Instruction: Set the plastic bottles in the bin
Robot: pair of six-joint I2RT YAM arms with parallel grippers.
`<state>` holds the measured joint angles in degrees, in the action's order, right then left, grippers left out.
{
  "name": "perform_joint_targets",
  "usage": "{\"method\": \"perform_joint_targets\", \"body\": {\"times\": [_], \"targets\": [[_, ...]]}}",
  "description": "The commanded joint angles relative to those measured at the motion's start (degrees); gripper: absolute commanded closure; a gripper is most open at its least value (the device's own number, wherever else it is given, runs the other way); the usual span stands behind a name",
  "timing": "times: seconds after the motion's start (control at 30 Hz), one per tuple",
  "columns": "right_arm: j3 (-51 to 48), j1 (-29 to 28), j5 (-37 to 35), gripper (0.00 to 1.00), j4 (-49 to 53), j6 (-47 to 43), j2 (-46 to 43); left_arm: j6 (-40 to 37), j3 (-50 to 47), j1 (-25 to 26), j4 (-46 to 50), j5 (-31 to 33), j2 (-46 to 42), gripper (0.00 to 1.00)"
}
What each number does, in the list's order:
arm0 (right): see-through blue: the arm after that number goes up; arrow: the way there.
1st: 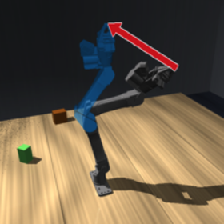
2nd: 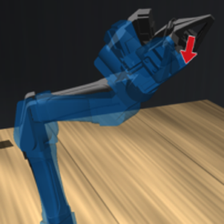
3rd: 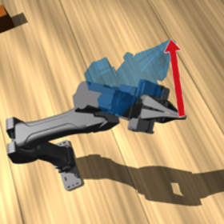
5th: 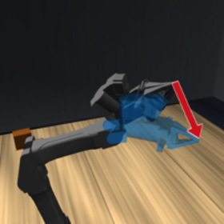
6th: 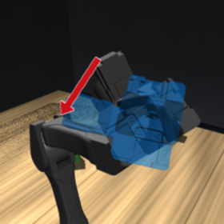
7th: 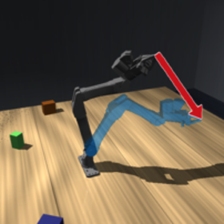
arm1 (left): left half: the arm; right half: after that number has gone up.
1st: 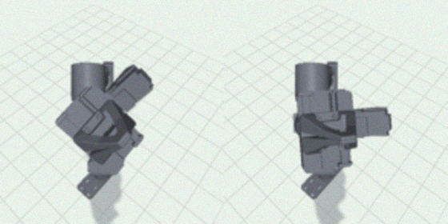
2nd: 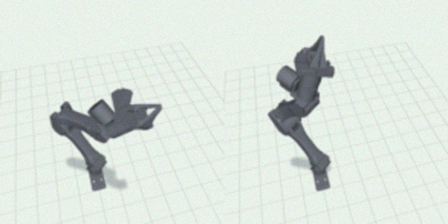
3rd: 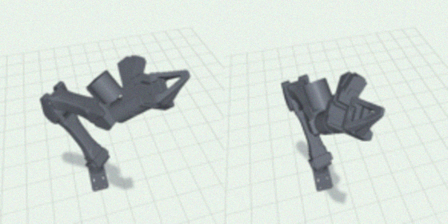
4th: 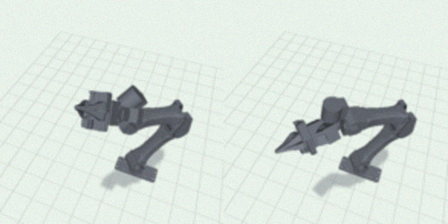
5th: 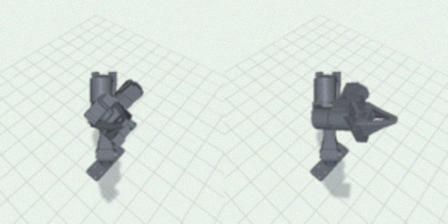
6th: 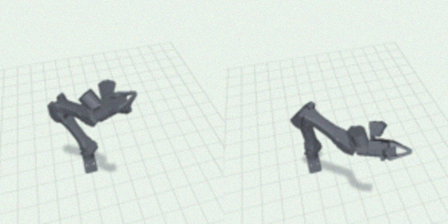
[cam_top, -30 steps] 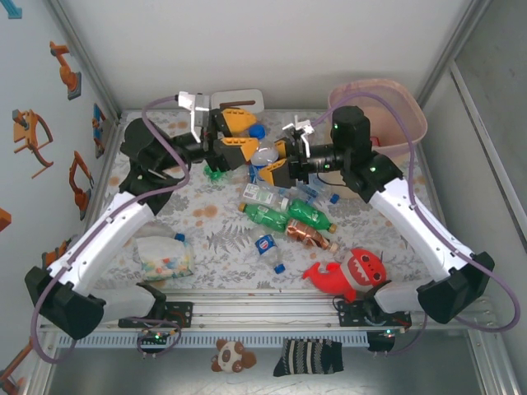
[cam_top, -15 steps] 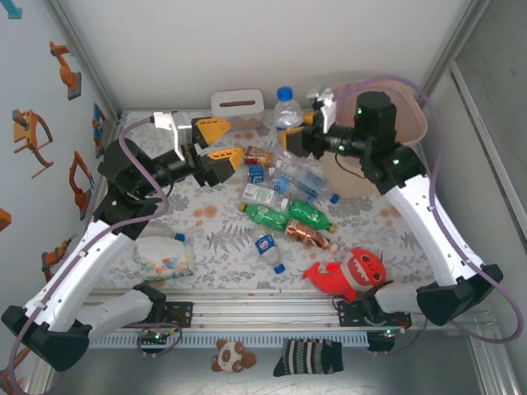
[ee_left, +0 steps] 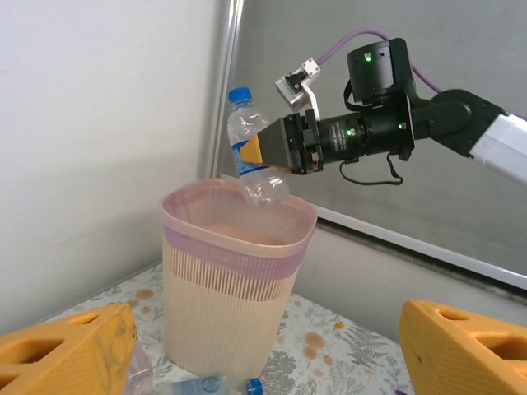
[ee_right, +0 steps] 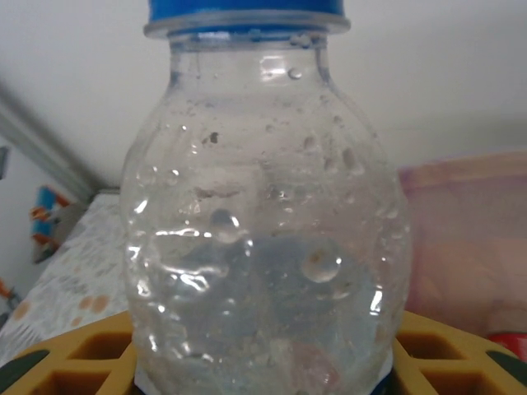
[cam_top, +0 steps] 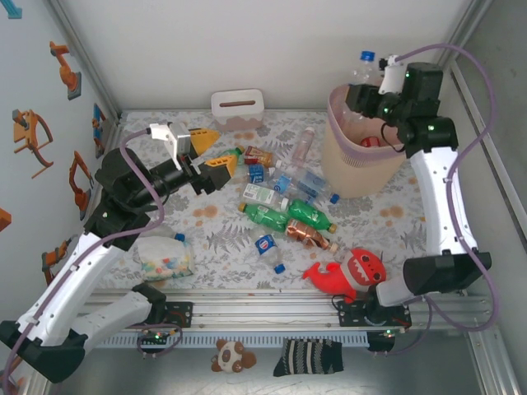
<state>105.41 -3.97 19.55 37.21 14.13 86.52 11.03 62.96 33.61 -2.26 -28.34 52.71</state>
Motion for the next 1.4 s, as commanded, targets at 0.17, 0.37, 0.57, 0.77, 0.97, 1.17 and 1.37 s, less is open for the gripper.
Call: {"method": "perform_joint_targets", "body": {"times": [0.17,0.37,0.57,0.77,0.97,1.17,1.37], "targets": [[11.9,4.7,-9.0,0.53,16.4,0.7,10.7,-1.0,-1.0,-0.4,1.1,0.9,-1.3,0.17],[17.3,4.9,-5.8,0.50,27.9,-9.4,18.6,-1.0,-1.6,-0.4,0.8,1.3,-1.5,0.17],[17.5,4.8,-3.3,0.51,35.5,-14.1,24.5,-0.6,-2.6,-0.4,0.0,2.0,-2.1,0.17],[14.0,3.8,-0.3,0.50,36.2,-15.9,28.1,0.7,-1.0,-0.4,3.8,2.7,0.9,0.18],[15.3,2.6,-1.2,0.47,37.6,-16.9,32.7,1.1,-0.1,-0.4,9.3,6.1,3.1,0.19],[18.3,2.6,1.7,0.44,38.6,-16.9,37.1,1.5,0.5,-0.5,12.9,7.2,4.9,0.19],[19.7,2.6,2.4,0.39,38.8,-16.6,40.6,3.2,-0.1,-0.5,13.9,8.1,6.3,0.19]]}}
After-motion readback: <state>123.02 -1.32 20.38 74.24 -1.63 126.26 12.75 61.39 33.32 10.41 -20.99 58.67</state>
